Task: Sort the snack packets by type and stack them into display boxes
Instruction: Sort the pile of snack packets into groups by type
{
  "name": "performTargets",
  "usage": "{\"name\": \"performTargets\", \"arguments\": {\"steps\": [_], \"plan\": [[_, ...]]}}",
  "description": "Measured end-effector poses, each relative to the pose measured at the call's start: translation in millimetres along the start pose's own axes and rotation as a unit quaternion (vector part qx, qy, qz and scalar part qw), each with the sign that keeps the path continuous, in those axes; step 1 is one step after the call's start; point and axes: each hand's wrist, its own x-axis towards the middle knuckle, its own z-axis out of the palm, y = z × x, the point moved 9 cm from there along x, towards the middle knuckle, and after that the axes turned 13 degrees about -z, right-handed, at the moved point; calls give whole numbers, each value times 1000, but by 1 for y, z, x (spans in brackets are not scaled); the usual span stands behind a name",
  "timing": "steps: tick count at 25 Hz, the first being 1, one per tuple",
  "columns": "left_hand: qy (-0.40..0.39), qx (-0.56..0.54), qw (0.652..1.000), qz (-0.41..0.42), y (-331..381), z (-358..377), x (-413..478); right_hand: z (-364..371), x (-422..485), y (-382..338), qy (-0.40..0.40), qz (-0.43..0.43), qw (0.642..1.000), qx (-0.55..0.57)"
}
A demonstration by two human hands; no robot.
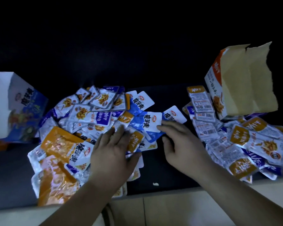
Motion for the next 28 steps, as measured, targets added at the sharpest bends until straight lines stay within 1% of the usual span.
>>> {"name": "performTargets", "arguments": {"steps": [2, 4, 6, 7, 8, 9, 10, 11, 12, 13, 14, 15, 16, 17, 18, 20, 21, 22, 23, 24, 25, 26, 27, 28], "plan": [[33, -51, 998, 14, -5, -7, 0, 19, -3, -9, -31, 22, 997, 68], [58, -103, 993, 25, -9, -18, -1, 26, -3, -12, -46, 23, 997, 60], [91, -149, 984, 20, -12, -36, -1, 20, -2, -8, -45, 30, 998, 42], [113, -174, 978, 11, -13, -49, -1, 16, -1, -6, -43, 41, 997, 49], [122, -222, 967, -6, -15, -62, 1, 12, -1, -6, -37, 49, 995, 73], [98, -300, 948, -37, -17, -71, 4, 8, -1, -7, -25, 63, 991, 116], [37, -394, 915, -79, -16, -70, 7, 4, -2, -10, -7, 83, 982, 171], [-38, -473, 872, -123, -12, -63, 8, -1, -1, -15, 14, 107, 967, 232], [-91, -519, 835, -158, -6, -56, 5, -3, 0, -21, 25, 130, 948, 289], [-118, -543, 811, -183, 0, -48, 3, -4, 3, -28, 25, 145, 932, 332], [-137, -561, 790, -204, 6, -41, 0, -5, 4, -33, 10, 153, 923, 354], [-151, -579, 770, -222, 11, -34, -2, -8, 5, -35, 0, 158, 917, 367], [-160, -601, 747, -235, 14, -29, -3, -12, 4, -33, 5, 167, 915, 367], [-168, -614, 731, -244, 17, -22, -4, -21, 0, -24, 24, 186, 917, 352], [-170, -608, 734, -252, 20, -18, -5, -34, -8, -8, 48, 211, 920, 327], [-157, -555, 777, -251, 23, -10, -9, -61, -28, 24, 95, 254, 921, 280], [-159, -540, 790, -242, 28, -4, -12, -76, -38, 36, 114, 266, 923, 255], [-168, -536, 795, -230, 37, 1, -17, -90, -49, 49, 127, 278, 927, 217], [-181, -525, 804, -211, 48, 7, -23, -105, -60, 61, 130, 286, 940, 136], [-176, -489, 835, -180, 56, 8, -28, -119, -68, 68, 117, 276, 954, 4], [-140, -425, 885, -132, 59, 6, -31, -127, -70, 67, 89, 243, 956, -138], [-95, -352, 928, -71, 63, 2, -33, -126, -70, 60, 64, 193, 952, -229], [-56, -288, 956, -14, 64, -2, -34, -118, -67, 50, 50, 140, 959, -242], [-26, -234, 972, 22, 62, -7, -36, -106, -65, 40, 39, 97, 975, -196]]}}
